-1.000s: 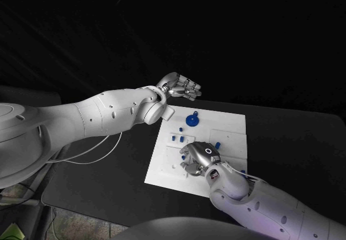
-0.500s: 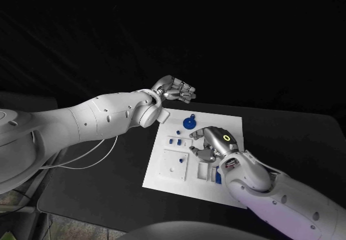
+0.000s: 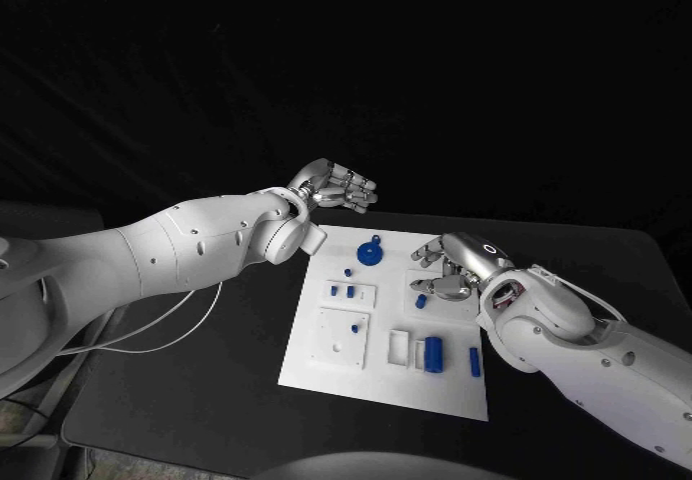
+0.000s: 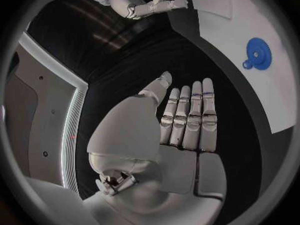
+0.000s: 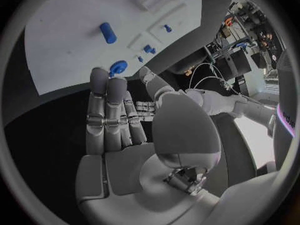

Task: Assemble the parts on the task board

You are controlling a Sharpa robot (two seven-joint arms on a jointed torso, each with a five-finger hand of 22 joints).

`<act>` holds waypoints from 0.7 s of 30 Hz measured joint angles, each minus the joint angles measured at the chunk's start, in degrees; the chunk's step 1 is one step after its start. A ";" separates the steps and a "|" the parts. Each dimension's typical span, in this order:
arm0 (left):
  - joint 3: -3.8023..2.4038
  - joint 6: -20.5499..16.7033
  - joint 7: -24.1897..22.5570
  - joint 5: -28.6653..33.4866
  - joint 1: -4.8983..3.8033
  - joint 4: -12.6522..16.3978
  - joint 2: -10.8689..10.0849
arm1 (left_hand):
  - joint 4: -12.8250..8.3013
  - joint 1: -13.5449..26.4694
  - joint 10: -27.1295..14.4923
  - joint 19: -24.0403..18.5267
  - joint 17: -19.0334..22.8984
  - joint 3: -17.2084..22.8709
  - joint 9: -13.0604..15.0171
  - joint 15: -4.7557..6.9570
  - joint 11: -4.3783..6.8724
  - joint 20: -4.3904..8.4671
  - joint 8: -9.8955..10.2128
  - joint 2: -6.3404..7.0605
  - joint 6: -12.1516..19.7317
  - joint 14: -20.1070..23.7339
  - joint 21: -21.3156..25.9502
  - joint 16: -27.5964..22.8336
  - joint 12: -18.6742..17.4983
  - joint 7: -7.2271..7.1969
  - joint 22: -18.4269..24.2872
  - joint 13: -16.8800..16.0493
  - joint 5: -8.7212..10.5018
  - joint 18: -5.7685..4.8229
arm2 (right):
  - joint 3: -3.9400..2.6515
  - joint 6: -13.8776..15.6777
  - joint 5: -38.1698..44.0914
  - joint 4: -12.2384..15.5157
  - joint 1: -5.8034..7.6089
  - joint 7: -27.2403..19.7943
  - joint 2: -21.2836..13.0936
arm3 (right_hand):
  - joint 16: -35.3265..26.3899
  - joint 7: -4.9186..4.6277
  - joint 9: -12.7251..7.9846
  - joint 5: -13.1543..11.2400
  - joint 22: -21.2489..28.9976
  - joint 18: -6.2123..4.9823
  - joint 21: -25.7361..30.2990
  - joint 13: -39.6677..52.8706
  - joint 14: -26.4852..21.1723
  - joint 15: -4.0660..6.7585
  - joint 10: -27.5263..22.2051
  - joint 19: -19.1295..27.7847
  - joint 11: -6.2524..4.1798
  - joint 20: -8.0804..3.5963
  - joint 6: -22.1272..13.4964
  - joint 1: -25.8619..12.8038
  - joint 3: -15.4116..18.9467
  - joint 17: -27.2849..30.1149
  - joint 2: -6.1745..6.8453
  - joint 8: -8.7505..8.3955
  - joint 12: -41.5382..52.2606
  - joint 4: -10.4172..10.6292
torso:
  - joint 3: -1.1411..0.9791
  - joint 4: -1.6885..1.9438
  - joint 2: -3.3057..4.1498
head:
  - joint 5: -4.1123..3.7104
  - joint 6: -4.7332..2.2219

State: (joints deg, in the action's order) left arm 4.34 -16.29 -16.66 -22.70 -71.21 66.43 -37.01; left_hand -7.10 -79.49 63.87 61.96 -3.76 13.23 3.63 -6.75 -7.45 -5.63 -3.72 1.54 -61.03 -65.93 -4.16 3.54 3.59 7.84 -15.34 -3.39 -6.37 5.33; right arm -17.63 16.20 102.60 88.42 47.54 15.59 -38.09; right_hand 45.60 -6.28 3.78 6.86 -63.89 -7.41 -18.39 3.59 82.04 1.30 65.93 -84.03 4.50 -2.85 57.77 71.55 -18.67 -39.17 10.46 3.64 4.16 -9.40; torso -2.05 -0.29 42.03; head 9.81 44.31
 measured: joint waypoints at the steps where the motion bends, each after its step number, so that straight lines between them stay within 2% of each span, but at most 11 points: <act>1: 0.00 0.00 -0.04 0.04 0.01 0.00 0.00 | 0.03 0.00 0.00 0.00 0.00 0.03 0.00 0.00 0.00 0.00 0.00 0.00 0.00 0.00 0.00 0.00 0.00 0.00 -0.15 0.00 0.00 0.00 | 0.00 -0.85 -0.02 -0.28 0.04 -0.08 0.06 | 0.00 -0.01 0.00 -0.32 0.00 0.00 0.00 0.00 0.00 0.00 -0.12 0.00 0.11 0.00 0.00 0.15 0.00 0.00 0.15 0.00 0.00 0.00 | -0.01 -0.01 -0.01 | 0.00 -0.02; 3: 0.00 0.00 -0.14 0.13 0.01 -0.03 0.00 | 0.03 0.00 0.00 0.00 0.00 0.03 0.00 0.00 0.00 0.00 0.00 0.00 0.00 0.00 0.00 0.00 0.00 0.00 -0.18 0.00 0.00 0.00 | 0.11 -2.50 0.00 -0.91 0.14 -0.15 0.37 | 0.00 -0.01 0.00 -1.35 0.00 0.01 0.18 0.00 0.00 0.00 -0.72 0.00 0.10 0.00 -0.01 0.32 0.00 0.03 0.32 0.00 0.00 0.00 | -0.03 -0.02 -0.01 | -0.04 -0.04; 5: 0.00 0.00 -0.23 0.20 0.03 -0.08 0.00 | -0.12 0.00 0.00 0.00 0.00 0.18 0.00 0.00 0.00 0.00 0.00 0.00 0.00 0.00 0.00 0.00 0.00 0.00 -0.27 0.00 0.00 0.00 | 0.53 -3.74 0.18 -1.44 0.24 -0.15 0.71 | 0.00 -0.01 0.00 -2.20 -0.13 0.01 0.22 0.00 0.00 0.00 -0.72 0.21 0.11 0.21 -0.01 0.32 -0.18 0.11 0.32 0.00 0.00 0.18 | -0.05 -0.01 -0.01 | -0.12 -0.12; 8: 0.00 0.00 -0.34 0.29 0.07 -0.13 -0.01 | -0.12 0.00 0.00 0.00 0.00 0.18 0.00 0.00 0.00 0.00 0.00 0.00 0.00 0.00 0.00 0.00 0.00 0.00 -0.26 0.00 0.00 0.00 | 1.46 -5.56 0.66 -2.21 0.26 -0.11 1.13 | 0.32 -0.01 0.06 -2.50 -0.23 0.06 0.23 0.00 0.23 -0.23 -0.85 0.00 0.24 0.41 -0.01 0.32 -0.09 0.12 0.32 0.00 0.00 0.27 | -0.03 0.03 -0.01 | -0.15 -0.19; 11: 0.01 0.00 -0.44 0.38 0.09 -0.29 0.01 | -0.02 0.00 0.00 0.00 0.00 0.28 0.00 0.00 0.00 0.00 0.00 0.00 0.00 0.00 -0.03 0.00 0.00 0.00 -0.27 0.00 0.00 0.00 | 1.99 -7.10 1.25 -2.80 0.24 0.02 1.38 | 0.32 0.09 0.10 -2.50 -0.30 0.24 0.23 0.00 0.23 -0.23 -0.92 0.00 0.31 0.42 0.09 0.32 -0.11 0.12 0.32 0.00 0.00 0.59 | 0.03 0.07 -0.01 | -0.23 -0.20; 14: 0.03 0.00 -0.48 0.46 0.11 -0.51 0.11 | 0.04 0.00 0.00 0.00 0.00 0.34 0.00 0.00 0.00 0.00 0.00 0.00 0.00 0.00 -0.26 0.00 0.00 0.00 -0.47 0.00 0.00 0.00 | 2.46 -8.16 1.96 -3.43 0.26 0.16 1.71 | 0.53 0.57 0.12 -2.50 -0.41 -0.23 -0.08 0.00 0.23 -0.23 -0.92 0.00 0.31 0.41 0.58 0.32 -0.42 0.20 0.32 0.00 0.00 0.86 | 0.09 0.12 -0.01 | -0.38 -0.15; 17: 0.03 0.01 -0.52 0.52 0.12 -0.53 0.24 | 0.04 0.00 0.00 0.00 0.00 0.34 0.00 0.00 0.00 0.00 0.00 0.00 0.00 0.00 -0.26 0.00 0.00 0.00 -0.47 0.00 0.00 0.00 | 3.08 -8.75 2.79 -4.11 0.29 0.33 2.15 | 0.53 0.45 0.12 -3.09 -0.48 -0.54 -0.43 0.00 0.23 -0.23 -0.52 0.00 -0.08 0.41 1.32 0.32 -2.75 0.36 0.32 0.00 0.00 0.38 | 0.14 0.15 0.02 | -0.44 -0.14; 18: 0.03 0.01 -0.53 0.54 0.13 -0.53 0.27 | 0.04 0.00 0.00 0.00 0.00 0.34 0.00 0.00 0.00 0.00 0.00 0.00 0.00 0.00 -0.26 0.00 0.00 0.00 -0.47 0.00 0.00 0.00 | 3.27 -8.86 3.06 -4.32 0.29 0.39 2.29 | 0.70 0.15 0.12 -3.09 -0.48 -0.56 -0.44 0.00 0.23 -0.23 -0.41 0.00 -0.08 0.41 1.64 0.12 -4.28 0.43 0.53 0.00 0.00 0.21 | 0.14 0.15 0.03 | -0.45 -0.14; 21: 0.04 0.01 -0.56 0.58 0.13 -0.53 0.36 | 0.04 0.00 0.00 0.00 0.00 0.34 0.00 0.00 0.00 0.00 0.00 0.00 0.00 0.00 -0.26 0.00 0.00 0.00 -0.47 0.00 0.00 0.00 | 3.83 -8.99 4.17 -5.00 0.28 0.67 2.80 | 0.74 0.04 0.12 -3.04 -0.45 -0.56 -0.90 -0.01 0.23 -0.23 -0.06 0.00 -0.11 0.41 2.81 -0.80 -8.05 0.50 1.04 0.00 0.00 -0.35 | 0.15 0.19 0.06 | -0.46 -0.09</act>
State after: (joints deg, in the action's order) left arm 4.38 -16.28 -17.21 -22.12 -71.08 65.89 -36.66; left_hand -7.06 -79.50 63.87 61.96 -3.76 13.57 3.63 -6.75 -7.45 -5.63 -3.72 1.54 -61.03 -65.93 -4.42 3.54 3.59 7.84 -15.80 -3.39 -6.38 5.33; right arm -13.80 7.21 106.77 83.42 47.83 16.26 -35.29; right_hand 46.34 -6.25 3.90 3.82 -64.34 -7.97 -19.29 3.58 82.27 1.07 65.86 -84.04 4.39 -2.44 60.57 70.75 -26.72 -38.67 11.50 3.64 4.16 -9.75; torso -1.91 -0.10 42.09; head 9.35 44.22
